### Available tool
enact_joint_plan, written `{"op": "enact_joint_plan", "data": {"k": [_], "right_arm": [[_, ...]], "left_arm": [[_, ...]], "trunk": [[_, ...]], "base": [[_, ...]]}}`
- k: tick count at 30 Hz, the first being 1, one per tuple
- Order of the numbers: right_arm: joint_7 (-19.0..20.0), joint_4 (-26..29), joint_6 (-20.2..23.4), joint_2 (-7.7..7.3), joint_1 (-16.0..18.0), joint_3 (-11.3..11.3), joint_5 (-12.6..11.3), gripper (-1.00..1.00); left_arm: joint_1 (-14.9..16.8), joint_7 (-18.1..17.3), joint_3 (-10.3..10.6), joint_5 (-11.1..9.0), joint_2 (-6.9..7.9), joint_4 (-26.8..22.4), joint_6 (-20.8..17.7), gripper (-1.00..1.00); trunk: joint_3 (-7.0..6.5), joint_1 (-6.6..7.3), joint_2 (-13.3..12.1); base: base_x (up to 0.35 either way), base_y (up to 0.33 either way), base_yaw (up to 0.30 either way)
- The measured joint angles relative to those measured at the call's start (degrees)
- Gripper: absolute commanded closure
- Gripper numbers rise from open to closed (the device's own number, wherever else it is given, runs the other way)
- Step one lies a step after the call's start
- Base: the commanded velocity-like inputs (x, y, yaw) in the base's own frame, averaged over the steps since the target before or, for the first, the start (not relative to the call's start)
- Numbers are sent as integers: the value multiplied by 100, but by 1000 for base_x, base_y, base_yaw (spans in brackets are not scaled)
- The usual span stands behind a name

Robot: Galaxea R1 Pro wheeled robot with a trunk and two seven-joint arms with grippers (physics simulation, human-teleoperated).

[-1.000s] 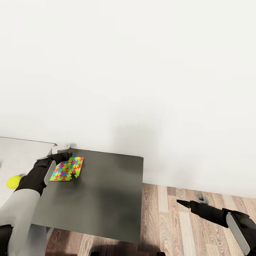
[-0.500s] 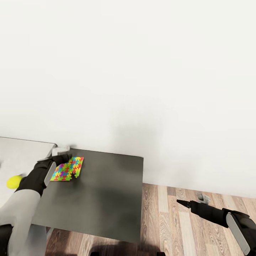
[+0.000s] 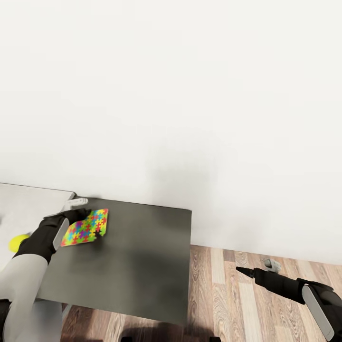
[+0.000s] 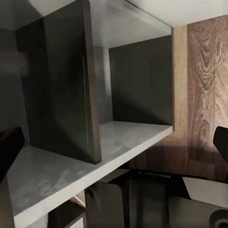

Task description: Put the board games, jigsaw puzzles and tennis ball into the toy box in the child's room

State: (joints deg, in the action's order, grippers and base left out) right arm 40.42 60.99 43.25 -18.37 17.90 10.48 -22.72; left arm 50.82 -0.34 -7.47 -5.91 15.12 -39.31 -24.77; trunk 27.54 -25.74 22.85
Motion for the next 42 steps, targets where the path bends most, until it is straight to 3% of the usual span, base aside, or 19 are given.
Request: {"op": "enact_joint_plan", "data": {"k": [5,16,42], "right_arm": [[0,-2,0,0,0,0,0,-100],[1,-1,1,0,0,0,0,-100],[4,-1,0,0,0,0,0,-100]], "left_arm": [[-3,1,8,46,68,18,22,-100],[0,7,14,117,74,38,58,-100],[0,-18,27,61,65,38,64,-100]], "trunk": [[1,-1,-2],[0,0,0],[0,-1,-1]], "base": [[0,0,0],[0,-28,0],[-25,-69,0]]}}
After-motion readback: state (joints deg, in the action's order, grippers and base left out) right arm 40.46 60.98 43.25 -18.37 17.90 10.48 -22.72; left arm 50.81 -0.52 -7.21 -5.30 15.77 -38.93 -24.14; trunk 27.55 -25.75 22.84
